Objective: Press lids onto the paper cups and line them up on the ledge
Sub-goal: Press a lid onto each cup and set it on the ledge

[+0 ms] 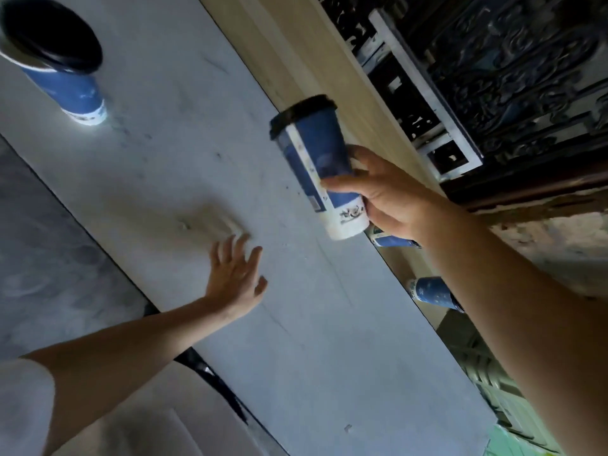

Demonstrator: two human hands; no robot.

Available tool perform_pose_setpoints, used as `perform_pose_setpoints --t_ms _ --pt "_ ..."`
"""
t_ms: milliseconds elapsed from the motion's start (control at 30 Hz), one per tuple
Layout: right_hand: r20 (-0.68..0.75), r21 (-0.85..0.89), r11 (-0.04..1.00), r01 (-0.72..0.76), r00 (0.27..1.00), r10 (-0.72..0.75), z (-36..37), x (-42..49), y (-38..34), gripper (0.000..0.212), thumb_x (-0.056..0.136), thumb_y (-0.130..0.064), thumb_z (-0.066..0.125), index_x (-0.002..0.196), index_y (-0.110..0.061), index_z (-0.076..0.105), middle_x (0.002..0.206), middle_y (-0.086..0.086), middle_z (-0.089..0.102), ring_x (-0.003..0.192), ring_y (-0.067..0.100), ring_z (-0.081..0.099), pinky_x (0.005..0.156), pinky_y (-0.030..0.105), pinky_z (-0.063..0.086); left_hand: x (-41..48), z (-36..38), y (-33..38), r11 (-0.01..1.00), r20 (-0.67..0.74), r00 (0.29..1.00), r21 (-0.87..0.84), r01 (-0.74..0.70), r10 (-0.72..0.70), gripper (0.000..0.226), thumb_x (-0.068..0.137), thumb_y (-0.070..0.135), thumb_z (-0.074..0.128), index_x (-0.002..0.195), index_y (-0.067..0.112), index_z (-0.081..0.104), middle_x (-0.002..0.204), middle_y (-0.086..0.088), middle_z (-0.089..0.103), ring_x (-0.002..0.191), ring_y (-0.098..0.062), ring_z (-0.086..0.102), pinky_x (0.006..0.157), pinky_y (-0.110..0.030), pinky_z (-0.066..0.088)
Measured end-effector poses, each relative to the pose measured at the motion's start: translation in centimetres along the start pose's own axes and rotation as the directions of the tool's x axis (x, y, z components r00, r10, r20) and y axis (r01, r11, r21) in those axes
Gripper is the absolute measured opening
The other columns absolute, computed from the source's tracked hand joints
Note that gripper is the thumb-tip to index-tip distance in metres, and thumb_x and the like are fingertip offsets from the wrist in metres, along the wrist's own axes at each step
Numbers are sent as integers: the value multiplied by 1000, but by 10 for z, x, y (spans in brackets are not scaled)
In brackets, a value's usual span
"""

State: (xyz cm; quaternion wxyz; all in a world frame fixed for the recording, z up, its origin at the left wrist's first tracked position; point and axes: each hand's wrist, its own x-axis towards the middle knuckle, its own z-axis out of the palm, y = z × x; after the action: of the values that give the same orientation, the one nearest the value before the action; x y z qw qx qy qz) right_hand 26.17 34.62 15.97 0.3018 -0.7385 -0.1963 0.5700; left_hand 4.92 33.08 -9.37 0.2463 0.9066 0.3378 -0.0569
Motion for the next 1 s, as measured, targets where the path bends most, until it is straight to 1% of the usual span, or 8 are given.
perform_pose_setpoints --t_ms 133,267,333,400,467,600,800,1000 --pt "-266 354 926 129 964 -33 -25 73 -11 24 86 -12 71 108 -8 65 92 11 71 76 25 68 74 33 52 88 -38 -9 999 -68 996 12 -53 53 61 78 40 69 127 8 52 144 -24 42 132 -46 39 106 -59 33" --pt "-582 351 913 206 812 40 -54 133 -8 40 58 -23 82 93 -16 63 79 -2 66 61 10 61 55 20 46 155 -52 -19 997 -30 998 37 -62 63 74 86 48 58 144 7 38 156 -23 28 144 -46 24 114 -60 23" --pt "-688 331 917 224 722 72 -64 159 6 44 52 -23 83 90 -18 62 82 -5 69 73 11 65 67 29 54 169 -47 -21 996 -1 997 44 -73 73 81 87 51 56 151 7 31 159 -24 24 149 -46 16 117 -61 19" --pt "-766 230 957 179 640 64 -68 182 28 61 53 -21 86 109 -17 63 102 -1 72 94 16 69 88 40 57 172 -39 -24 994 -2 995 42 -104 104 82 87 49 56 152 5 31 159 -27 23 150 -48 14 116 -65 19" --pt "-814 162 983 84 574 85 -67 199 52 70 57 -21 88 121 -16 61 108 0 71 100 17 68 96 40 54 170 -31 -28 990 -38 989 28 -140 141 78 87 46 57 150 4 35 161 -28 21 150 -49 15 116 -67 19" --pt "-837 230 973 -27 504 212 -58 222 92 66 57 -29 89 117 -27 63 91 -14 69 93 14 67 91 38 55 171 -21 -31 987 -103 981 13 -161 162 76 87 47 55 149 8 37 163 -25 17 152 -45 13 119 -62 16" --pt "-852 246 967 66 490 184 -43 236 108 69 56 -27 92 119 -30 63 93 -18 70 89 2 66 87 30 55 170 -12 -33 985 -115 981 81 -149 158 81 87 53 51 152 11 30 165 -22 12 152 -43 11 120 -62 14" --pt "-854 294 950 106 476 211 -36 235 109 88 61 -17 91 137 -23 48 115 -6 68 109 17 64 98 35 50 170 -21 -30 990 -14 993 86 -112 113 83 89 60 43 155 14 26 166 -21 6 153 -44 8 122 -60 12"
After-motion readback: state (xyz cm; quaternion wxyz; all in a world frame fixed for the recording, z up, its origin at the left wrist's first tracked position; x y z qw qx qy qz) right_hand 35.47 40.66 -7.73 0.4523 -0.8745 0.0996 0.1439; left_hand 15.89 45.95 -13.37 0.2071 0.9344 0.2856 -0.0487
